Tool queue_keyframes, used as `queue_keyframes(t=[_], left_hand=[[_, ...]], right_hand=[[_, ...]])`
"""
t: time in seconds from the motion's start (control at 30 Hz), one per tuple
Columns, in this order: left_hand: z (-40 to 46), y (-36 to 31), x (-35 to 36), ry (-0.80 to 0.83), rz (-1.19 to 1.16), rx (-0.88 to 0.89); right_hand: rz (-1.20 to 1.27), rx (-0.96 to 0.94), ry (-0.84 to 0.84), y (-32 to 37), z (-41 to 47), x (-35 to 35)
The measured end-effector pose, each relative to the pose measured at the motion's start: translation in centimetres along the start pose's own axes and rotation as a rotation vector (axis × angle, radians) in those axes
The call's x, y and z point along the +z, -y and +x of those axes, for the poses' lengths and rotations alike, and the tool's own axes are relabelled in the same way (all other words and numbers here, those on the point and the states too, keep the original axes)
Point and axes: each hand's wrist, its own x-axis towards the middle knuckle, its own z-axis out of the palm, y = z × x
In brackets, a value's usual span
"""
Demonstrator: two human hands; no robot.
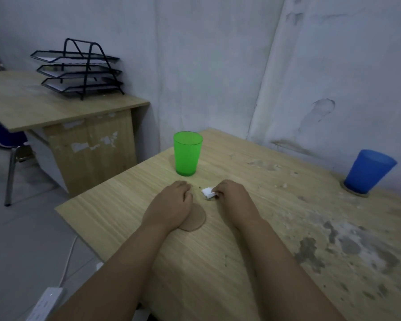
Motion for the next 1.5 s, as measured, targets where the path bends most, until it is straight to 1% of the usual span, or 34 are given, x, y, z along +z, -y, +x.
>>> queue_keyframes(t=[0.07,0.13,0.2,0.3,0.37,0.43,0.53,0.57,0.63,0.77,0.8,0.83,0.9,0.93,0.97,1.0,1.07,1.13,1.17,1.23,1.27,1.37,1.4,1.47,1.5], left_hand=[[0.1,0.1,0.1,0.026,0.019,0.019],[0.1,0.0,0.2,0.052,0.070,0.064],[0.2,0.0,0.1,0.054,0.130,0.127],[0.4,0.2,0.2,0.097,0.231,0.191],[0.4,0.5,0.3,0.165,0.261,0.173],[0.3,0.5,0.2,0.198,0.260,0.157],[-0.2,0.3,0.0,0.182,0.217,0.153],[-0.6,0.1,-0.1,0.172,0.201,0.140],[-1.8,0.1,-0.3,0.152,0.173,0.092],[-3.5,0.4,-0.8,0.205,0.210,0.032],[-3.5,0.4,-0.9,0.214,0.222,0.036],[-3.4,0.4,-1.0,0.214,0.233,0.047],[-3.0,0.3,-0.9,0.200,0.258,0.078],[-2.8,0.3,-0.9,0.199,0.276,0.092],[-2.8,0.3,-0.7,0.208,0.289,0.102],[-2.8,0.4,-0.7,0.215,0.294,0.101],[-2.8,0.5,-0.5,0.231,0.308,0.104],[-2.9,0.6,-0.5,0.260,0.332,0.113],[-2.8,0.6,-0.5,0.267,0.343,0.114],[-2.6,0.6,-0.5,0.272,0.340,0.110],[-2.5,0.6,-0.6,0.268,0.331,0.107],[-2.6,0.4,-0.6,0.253,0.315,0.101],[-2.6,0.4,-0.6,0.252,0.309,0.098],[-2.6,0.3,-0.7,0.249,0.296,0.092],[-2.7,0.4,-0.7,0.247,0.288,0.090]], right_hand=[[-0.002,0.089,0.026,-0.1,1.1,0.1],[0.045,0.130,0.061,0.8,2.1,0.2],[0.062,0.060,0.112,1.6,2.4,0.1],[0.006,-0.129,0.037,0.8,0.7,-0.7],[-0.023,-0.162,0.053,-0.4,0.1,-1.5],[-0.007,-0.126,0.061,-1.0,0.3,-1.8],[-0.011,-0.026,-0.025,-0.6,1.2,-1.0],[-0.009,-0.021,-0.056,-0.1,1.2,-0.4],[0.020,-0.070,-0.074,0.9,1.0,0.2],[0.046,-0.185,0.023,0.7,0.0,-0.9],[0.044,-0.192,0.018,0.4,-0.3,-1.3],[0.043,-0.178,-0.008,0.1,-0.3,-1.4],[0.045,-0.056,-0.034,-0.1,0.4,-1.1],[0.034,0.032,-0.013,0.2,1.2,-0.9],[0.014,0.080,0.019,0.6,1.8,-0.6],[-0.008,0.067,0.050,1.3,2.3,-0.3],[-0.029,-0.019,0.058,2.0,2.3,0.0],[-0.012,-0.088,0.058,2.0,1.4,-0.3],[0.010,-0.093,0.073,1.7,0.9,-0.8],[0.052,-0.078,0.115,1.0,0.5,-1.4],[0.063,-0.061,0.105,0.6,0.6,-1.4],[0.041,0.099,0.016,0.5,1.8,-0.5],[0.036,0.127,0.001,0.8,2.1,0.0],[0.037,0.078,-0.024,1.7,2.5,0.7],[0.052,0.012,-0.040,2.0,2.2,0.7]])
